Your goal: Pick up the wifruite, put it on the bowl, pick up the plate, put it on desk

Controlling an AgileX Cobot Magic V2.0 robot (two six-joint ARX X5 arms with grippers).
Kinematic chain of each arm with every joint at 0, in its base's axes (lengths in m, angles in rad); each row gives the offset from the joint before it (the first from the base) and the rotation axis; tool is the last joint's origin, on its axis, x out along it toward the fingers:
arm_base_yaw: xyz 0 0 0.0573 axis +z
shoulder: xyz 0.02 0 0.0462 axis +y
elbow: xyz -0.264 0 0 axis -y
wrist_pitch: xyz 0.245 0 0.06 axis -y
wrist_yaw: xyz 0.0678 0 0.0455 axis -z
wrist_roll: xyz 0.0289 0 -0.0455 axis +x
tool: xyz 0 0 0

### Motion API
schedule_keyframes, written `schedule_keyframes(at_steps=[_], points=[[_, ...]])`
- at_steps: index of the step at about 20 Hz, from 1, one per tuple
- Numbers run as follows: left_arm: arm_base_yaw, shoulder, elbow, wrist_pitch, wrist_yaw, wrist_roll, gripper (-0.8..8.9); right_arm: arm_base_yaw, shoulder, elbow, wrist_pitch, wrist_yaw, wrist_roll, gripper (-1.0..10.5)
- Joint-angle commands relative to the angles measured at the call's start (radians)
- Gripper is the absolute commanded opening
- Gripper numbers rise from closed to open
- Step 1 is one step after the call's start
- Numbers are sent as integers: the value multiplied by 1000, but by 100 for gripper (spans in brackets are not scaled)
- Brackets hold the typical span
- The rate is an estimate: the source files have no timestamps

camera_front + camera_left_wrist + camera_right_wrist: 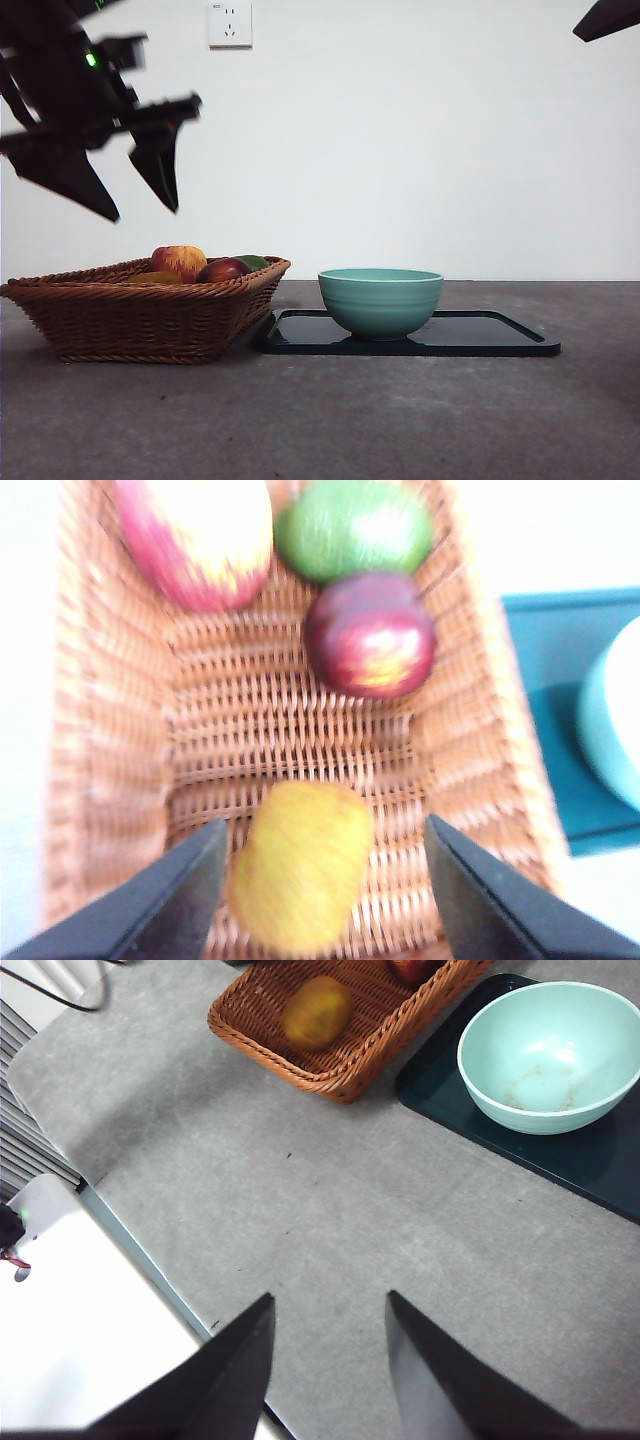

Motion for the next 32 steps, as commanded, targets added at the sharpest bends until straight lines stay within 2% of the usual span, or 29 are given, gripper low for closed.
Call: schedule_keyframes(at_steps=[1,6,9,15,21,25,27,28,30,32], points=[[-7,-89,10,-44,36,40,317,7,4,10,9,4,10,177],[-10,-326,10,-215,248,107,316,7,4,10,14,4,13,177],[-10,-397,10,-309,365,166,313,7,4,10,14,5,19,177],[-10,-462,10,-514,600,336,310,7,4,10,14,5,33,177],[-10,-462,10,-518,626,343,310,7,4,10,14,30,68,177],[-10,-462,10,-518,626,343,310,4,14,11,42,129,185,178],[-10,-462,10,-518,626,343,310,-17,49,26,80,163,219,237],[-10,-462,10,-518,626,343,310,-36,80,42,95,163,220,274],[-10,-462,10,-518,626,343,310,-89,175,100,97,159,216,276],[-10,-462,10,-518,626,343,310,-140,286,169,98,154,182,276]])
